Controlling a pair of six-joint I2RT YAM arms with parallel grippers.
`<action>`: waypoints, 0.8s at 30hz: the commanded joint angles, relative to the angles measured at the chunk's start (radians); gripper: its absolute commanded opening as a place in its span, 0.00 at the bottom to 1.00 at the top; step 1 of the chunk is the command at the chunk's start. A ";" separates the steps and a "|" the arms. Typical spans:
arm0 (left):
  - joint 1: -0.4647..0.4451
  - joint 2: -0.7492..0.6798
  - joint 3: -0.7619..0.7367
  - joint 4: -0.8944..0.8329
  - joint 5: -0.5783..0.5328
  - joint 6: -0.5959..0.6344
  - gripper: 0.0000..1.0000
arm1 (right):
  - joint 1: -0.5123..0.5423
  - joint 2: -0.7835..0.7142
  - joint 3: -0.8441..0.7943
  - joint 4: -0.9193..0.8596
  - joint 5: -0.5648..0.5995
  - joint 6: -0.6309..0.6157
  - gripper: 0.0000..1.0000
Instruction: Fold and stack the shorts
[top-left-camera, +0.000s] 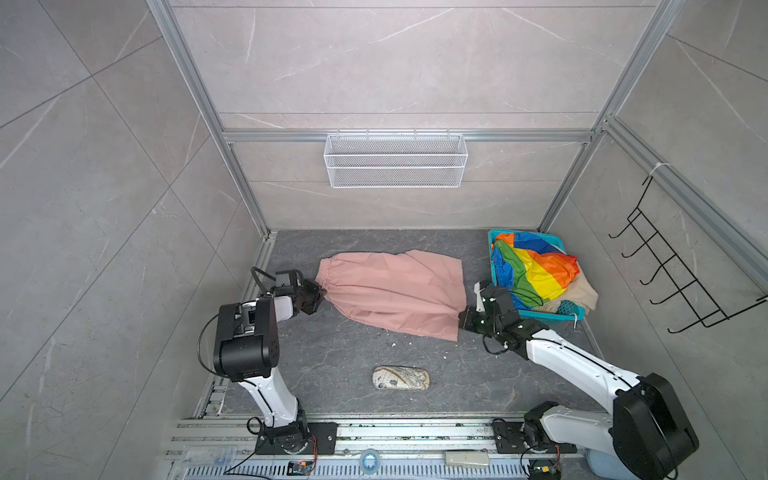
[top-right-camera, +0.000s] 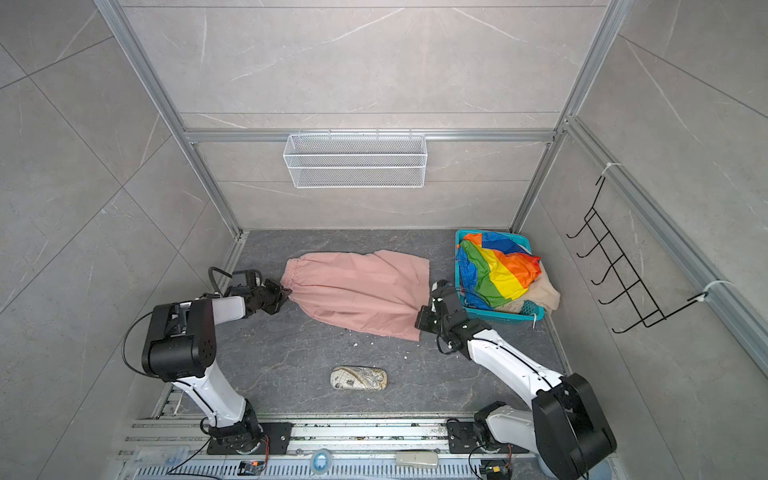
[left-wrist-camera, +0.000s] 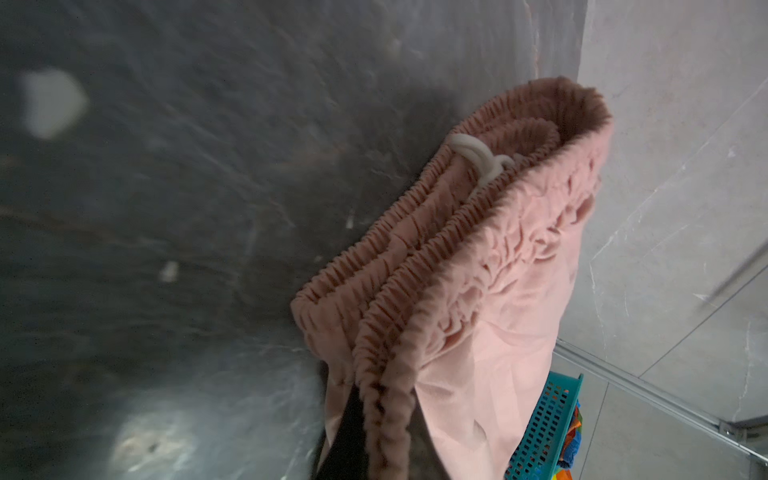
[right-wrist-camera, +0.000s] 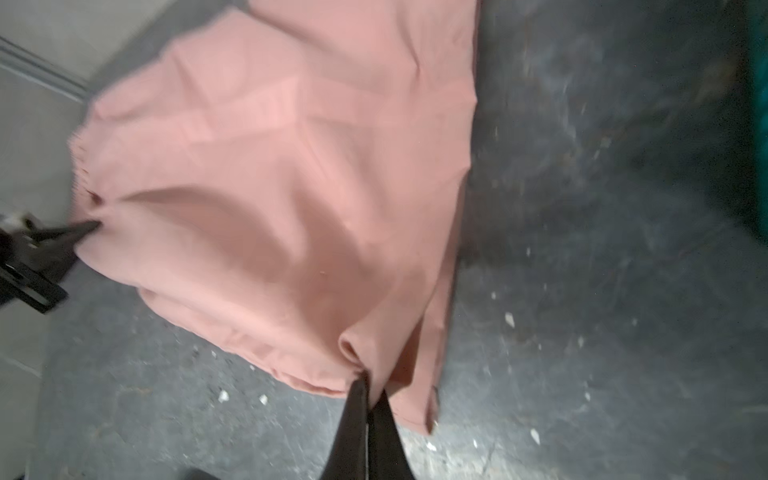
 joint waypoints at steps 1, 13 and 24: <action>0.028 0.025 -0.027 0.037 0.005 0.017 0.00 | 0.036 0.059 -0.063 -0.008 0.029 0.019 0.00; 0.027 0.075 -0.084 0.139 0.068 -0.034 0.00 | 0.043 0.231 0.072 -0.065 0.133 -0.032 0.00; -0.075 0.058 -0.069 0.237 0.138 -0.161 0.00 | -0.081 0.246 0.538 -0.328 0.191 -0.169 0.00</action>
